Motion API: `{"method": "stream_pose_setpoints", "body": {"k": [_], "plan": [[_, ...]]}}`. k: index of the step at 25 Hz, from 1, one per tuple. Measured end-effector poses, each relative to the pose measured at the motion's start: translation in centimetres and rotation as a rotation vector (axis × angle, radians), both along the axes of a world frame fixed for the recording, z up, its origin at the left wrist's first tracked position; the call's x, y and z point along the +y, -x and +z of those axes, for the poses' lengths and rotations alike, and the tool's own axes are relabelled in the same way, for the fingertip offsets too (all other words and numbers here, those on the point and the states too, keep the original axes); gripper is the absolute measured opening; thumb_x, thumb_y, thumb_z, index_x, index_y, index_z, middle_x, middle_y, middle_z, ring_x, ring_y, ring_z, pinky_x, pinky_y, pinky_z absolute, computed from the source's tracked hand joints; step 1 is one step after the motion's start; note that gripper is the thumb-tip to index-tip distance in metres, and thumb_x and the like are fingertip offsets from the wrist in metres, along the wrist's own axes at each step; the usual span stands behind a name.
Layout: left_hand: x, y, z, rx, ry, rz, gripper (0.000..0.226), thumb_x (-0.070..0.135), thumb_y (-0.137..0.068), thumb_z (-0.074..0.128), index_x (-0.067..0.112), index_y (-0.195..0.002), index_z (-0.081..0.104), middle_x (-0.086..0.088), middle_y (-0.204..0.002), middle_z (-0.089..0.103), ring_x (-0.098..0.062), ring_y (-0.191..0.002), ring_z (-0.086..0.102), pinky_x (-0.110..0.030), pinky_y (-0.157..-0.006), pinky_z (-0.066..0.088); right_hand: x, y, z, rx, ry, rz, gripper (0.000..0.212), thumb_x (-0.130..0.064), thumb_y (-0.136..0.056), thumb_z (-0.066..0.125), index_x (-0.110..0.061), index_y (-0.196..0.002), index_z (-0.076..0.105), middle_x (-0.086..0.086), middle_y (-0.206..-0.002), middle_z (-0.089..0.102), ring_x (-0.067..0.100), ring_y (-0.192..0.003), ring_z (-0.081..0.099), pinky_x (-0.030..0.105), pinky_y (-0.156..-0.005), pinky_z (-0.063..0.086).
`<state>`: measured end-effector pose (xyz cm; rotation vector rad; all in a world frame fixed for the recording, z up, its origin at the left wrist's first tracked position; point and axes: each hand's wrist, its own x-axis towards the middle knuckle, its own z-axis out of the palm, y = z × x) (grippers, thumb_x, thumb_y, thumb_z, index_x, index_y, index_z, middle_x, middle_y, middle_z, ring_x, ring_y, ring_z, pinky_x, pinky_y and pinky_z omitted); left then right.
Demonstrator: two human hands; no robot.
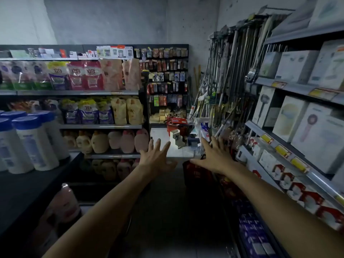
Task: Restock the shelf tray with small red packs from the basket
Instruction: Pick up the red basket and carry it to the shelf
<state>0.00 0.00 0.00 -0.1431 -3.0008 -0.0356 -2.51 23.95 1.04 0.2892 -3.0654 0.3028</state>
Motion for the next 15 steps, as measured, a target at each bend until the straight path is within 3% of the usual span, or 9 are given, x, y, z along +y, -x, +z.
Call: {"method": "stream_pose_setpoints", "body": {"k": [6, 10, 15], "plan": [[0.5, 12.3, -2.0, -0.038, 0.008, 0.055, 0.103, 0.081, -0.085, 0.050, 0.034, -0.163, 0.002, -0.010, -0.172, 0.002, -0.042, -0.158, -0.002, -0.069, -0.115, 0.024, 0.3, 11.7, -2.5, -0.025, 0.034, -0.006, 0.114, -0.086, -0.079, 0.052, -0.036, -0.161, -0.009, 0.008, -0.169, -0.018, 0.039, -0.155, -0.016, 0.064, -0.122, 0.012], [1.5, 23.7, -1.2, -0.030, 0.001, 0.054, 0.099, 0.081, -0.088, 0.046, 0.034, -0.164, 0.003, -0.009, -0.173, 0.003, -0.041, -0.158, 0.001, -0.068, -0.116, 0.024, 1.6, 22.7, -2.9, -0.043, 0.049, 0.013, 0.113, -0.084, -0.081, 0.051, -0.032, -0.161, -0.008, 0.011, -0.169, -0.019, 0.039, -0.155, -0.016, 0.061, -0.123, 0.006], [2.4, 34.5, -1.5, -0.011, -0.023, 0.073, 0.096, 0.081, -0.089, 0.042, 0.033, -0.164, 0.006, -0.009, -0.173, 0.006, -0.040, -0.158, 0.005, -0.065, -0.118, 0.026, 2.1, 34.6, -2.2, -0.048, 0.055, 0.010, 0.113, -0.085, -0.080, 0.051, -0.031, -0.162, -0.004, 0.010, -0.170, -0.012, 0.037, -0.156, -0.010, 0.060, -0.123, 0.012]]}}
